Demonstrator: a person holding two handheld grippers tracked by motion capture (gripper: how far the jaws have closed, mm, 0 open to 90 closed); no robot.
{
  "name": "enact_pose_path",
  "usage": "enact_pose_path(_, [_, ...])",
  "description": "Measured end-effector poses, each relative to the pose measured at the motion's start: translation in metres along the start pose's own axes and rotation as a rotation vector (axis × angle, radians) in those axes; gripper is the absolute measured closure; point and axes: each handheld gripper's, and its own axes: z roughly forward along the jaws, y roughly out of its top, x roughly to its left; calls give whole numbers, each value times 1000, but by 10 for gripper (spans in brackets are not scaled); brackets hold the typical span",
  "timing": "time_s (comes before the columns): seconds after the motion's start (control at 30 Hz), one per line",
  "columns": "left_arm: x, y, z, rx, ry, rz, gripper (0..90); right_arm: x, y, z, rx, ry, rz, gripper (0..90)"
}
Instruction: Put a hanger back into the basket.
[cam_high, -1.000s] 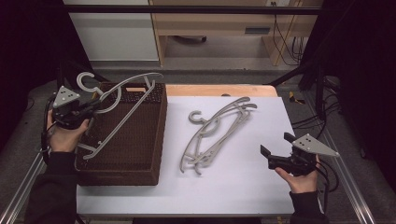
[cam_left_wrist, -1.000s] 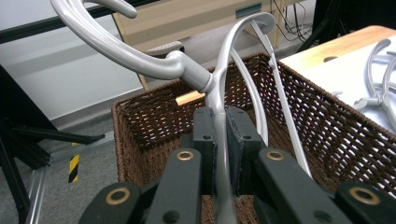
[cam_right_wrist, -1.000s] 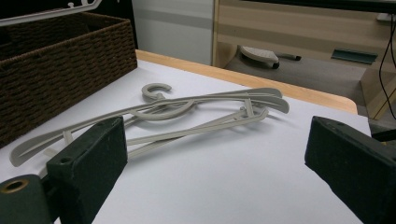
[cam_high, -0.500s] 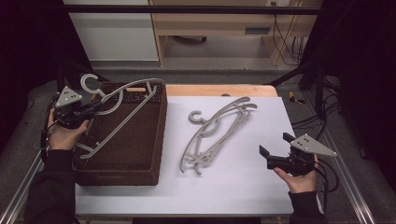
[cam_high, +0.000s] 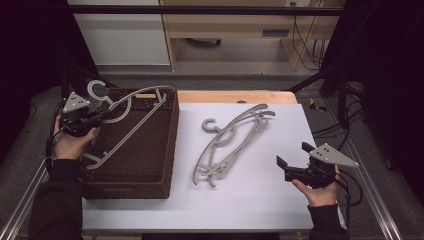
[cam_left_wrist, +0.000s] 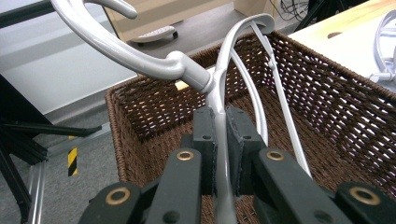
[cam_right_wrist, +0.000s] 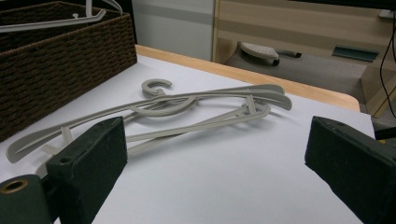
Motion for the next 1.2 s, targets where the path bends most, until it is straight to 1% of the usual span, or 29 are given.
enact_pose_path(0.13, [5, -2, 3, 0, -10, -13, 828, 0, 0, 1, 2, -2, -1, 61])
enact_pose_path(0.17, [6, -4, 4, 5, -14, -10, 828, 0, 0, 1, 1, 0, 2, 61])
enact_pose_path(0.3, [7, -7, 5, 7, -17, -16, 828, 1, 0, 1, 2, 0, -4, 61])
enact_pose_path(0.33, [7, -9, 6, 14, -19, -17, 828, 1, 0, 1, 2, 0, -4, 61])
enact_pose_path(0.53, [4, -23, 13, 50, -27, -31, 828, 0, 0, 1, 1, -2, 0, 61])
enact_pose_path(0.57, [3, -27, 14, 63, -26, -29, 828, 1, 0, 1, 1, 0, 1, 61])
enact_pose_path(0.6, [3, -27, 14, 63, -26, -29, 828, 1, 0, 1, 1, 0, 1, 61])
enact_pose_path(0.63, [-1, -31, 15, 79, -15, -19, 828, 1, 0, 1, 2, -1, -3, 61])
enact_pose_path(0.73, [-4, -30, 17, 89, -7, -12, 828, 1, 0, 1, 2, 0, -1, 61])
enact_pose_path(0.83, [-7, -29, 22, 127, 7, 0, 827, 1, 0, 1, 1, -1, 0, 61])
enact_pose_path(0.87, [-7, -31, 26, 148, 1, -8, 825, 0, 0, 0, -1, 0, -4, 61])
enact_pose_path(0.9, [-7, -31, 26, 148, 1, -8, 825, 0, 0, 0, -1, 0, -4, 61])
enact_pose_path(0.97, [-8, -33, 31, 169, -2, -21, 823, 1, 0, 0, -2, 0, -1, 61])
enact_pose_path(1.03, [-11, -33, 37, 205, -9, -15, 817, 1, 0, 0, -5, 1, -1, 61])
enact_pose_path(1.07, [-13, -33, 39, 220, -2, -4, 815, 1, 0, -1, -4, 1, -1, 61])
enact_pose_path(1.13, [-13, -35, 42, 248, -8, -5, 815, 1, 1, -1, -5, 1, 1, 61])
enact_pose_path(1.17, [-13, -35, 42, 257, -1, -5, 815, 1, 1, -1, -6, 2, 2, 61])
enact_pose_path(1.2, [-12, -36, 43, 268, -4, -16, 815, 1, 1, -1, -6, 2, 2, 61])
